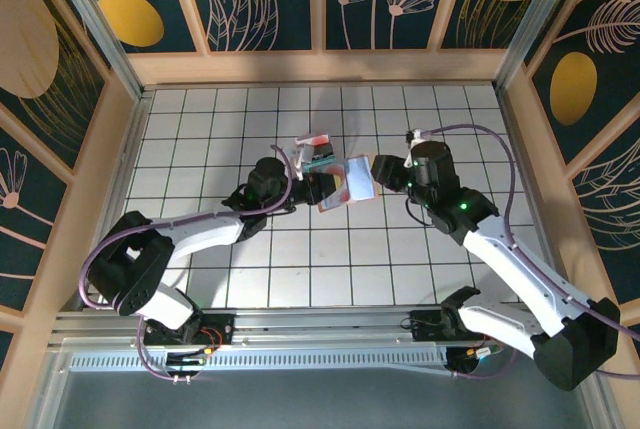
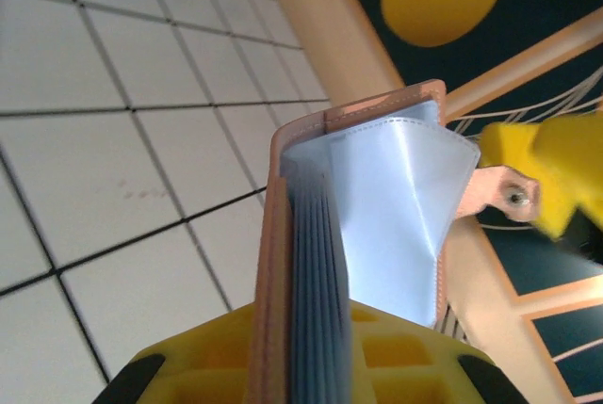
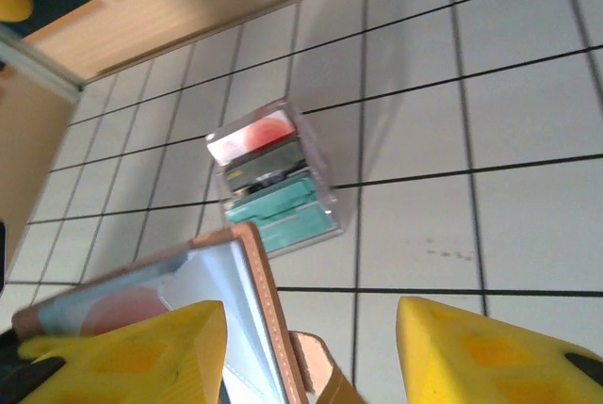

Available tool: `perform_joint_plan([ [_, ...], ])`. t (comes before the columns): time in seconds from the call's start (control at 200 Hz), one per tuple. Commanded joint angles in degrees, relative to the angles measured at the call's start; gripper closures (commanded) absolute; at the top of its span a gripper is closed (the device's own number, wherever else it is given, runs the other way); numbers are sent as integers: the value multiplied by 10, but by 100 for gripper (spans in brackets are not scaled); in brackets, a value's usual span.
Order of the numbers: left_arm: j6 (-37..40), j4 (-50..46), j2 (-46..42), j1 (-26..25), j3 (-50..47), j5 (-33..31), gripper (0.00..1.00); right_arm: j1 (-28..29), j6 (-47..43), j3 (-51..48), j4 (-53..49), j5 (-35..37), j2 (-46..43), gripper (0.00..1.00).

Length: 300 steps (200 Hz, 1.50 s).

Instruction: Take the credit cards out of the card holder

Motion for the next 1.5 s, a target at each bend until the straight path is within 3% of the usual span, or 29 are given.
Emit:
perform_joint_plan([
  [0.0, -29, -3, 0, -26, -13, -37, 95, -20, -1, 3, -32, 12, -18, 50],
  [0.145, -68, 27, 44, -51, -22, -47, 95, -16, 0, -39, -18, -32, -30, 58],
  [0.335, -96, 37, 99, -59, -8, -41, 94, -13, 27, -128, 45, -117, -62, 61],
  [0.475, -92, -11, 127, -59, 3, -36, 93, -23, 51, -186, 98, -173, -61, 63],
  [0.651, -103, -30, 144, -59, -6, -33, 92, -59, 45, -213, 133, -251, -13, 72],
  [0.916, -121, -17, 171, -60, -1, -28, 82, -77, 27, -216, 222, -340, 103, 79],
  [1.216, -98, -98, 148, -60, 1, -63, 66, -78, 6, -203, 271, -338, 209, 83],
  [1.376, -82, -145, 134, -59, 4, -91, 52, -78, 14, -196, 294, -336, 256, 85],
  [1.496, -69, -184, 123, -59, 15, -120, 48, -80, 18, -189, 307, -337, 282, 85],
])
